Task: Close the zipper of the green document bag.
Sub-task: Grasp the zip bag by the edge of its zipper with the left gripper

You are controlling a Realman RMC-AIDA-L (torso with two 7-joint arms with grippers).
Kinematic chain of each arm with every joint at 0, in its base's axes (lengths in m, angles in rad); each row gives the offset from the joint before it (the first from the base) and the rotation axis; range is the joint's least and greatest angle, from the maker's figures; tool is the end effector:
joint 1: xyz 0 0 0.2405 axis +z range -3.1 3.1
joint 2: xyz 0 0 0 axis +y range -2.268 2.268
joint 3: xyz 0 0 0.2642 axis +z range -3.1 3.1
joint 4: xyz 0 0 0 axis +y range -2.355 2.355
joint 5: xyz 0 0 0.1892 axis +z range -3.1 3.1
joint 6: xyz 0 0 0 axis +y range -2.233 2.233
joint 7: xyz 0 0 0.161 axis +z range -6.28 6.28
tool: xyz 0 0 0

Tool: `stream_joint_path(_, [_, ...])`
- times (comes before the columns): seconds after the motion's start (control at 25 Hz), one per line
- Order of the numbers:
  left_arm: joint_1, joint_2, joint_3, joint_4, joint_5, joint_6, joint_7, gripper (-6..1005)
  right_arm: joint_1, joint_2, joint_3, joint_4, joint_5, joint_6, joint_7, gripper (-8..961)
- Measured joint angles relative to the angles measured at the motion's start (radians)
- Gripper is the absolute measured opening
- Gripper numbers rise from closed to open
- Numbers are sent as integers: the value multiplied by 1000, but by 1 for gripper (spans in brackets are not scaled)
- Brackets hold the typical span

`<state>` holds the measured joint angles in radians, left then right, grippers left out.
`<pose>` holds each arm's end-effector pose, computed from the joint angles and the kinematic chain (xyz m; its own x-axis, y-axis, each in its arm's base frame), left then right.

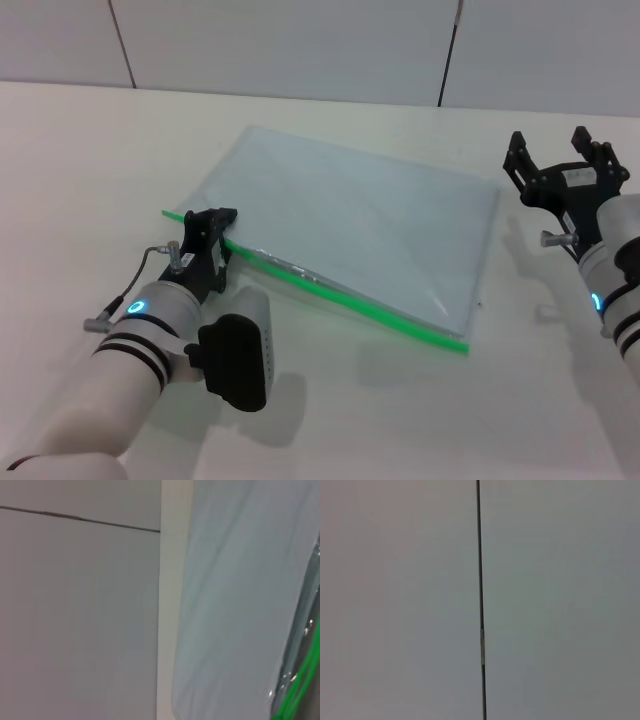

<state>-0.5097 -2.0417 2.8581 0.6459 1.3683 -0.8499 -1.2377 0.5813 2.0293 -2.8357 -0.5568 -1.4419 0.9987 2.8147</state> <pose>-0.2762 0.3355 -0.0991 0.7698 -0.1584 -0.6183 -0.6339 -0.3030 -0.7116 0.2574 0.3696 -0.0604 0.7263 -0.0757 -0.6832 -0.6850 -0.1623 -0.7102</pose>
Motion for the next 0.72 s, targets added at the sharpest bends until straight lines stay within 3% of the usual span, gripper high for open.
stream_joint_path(0.72, [3, 1, 0, 0, 31, -110, -128, 64, -1, -2, -40, -38, -59, -8, 2, 789])
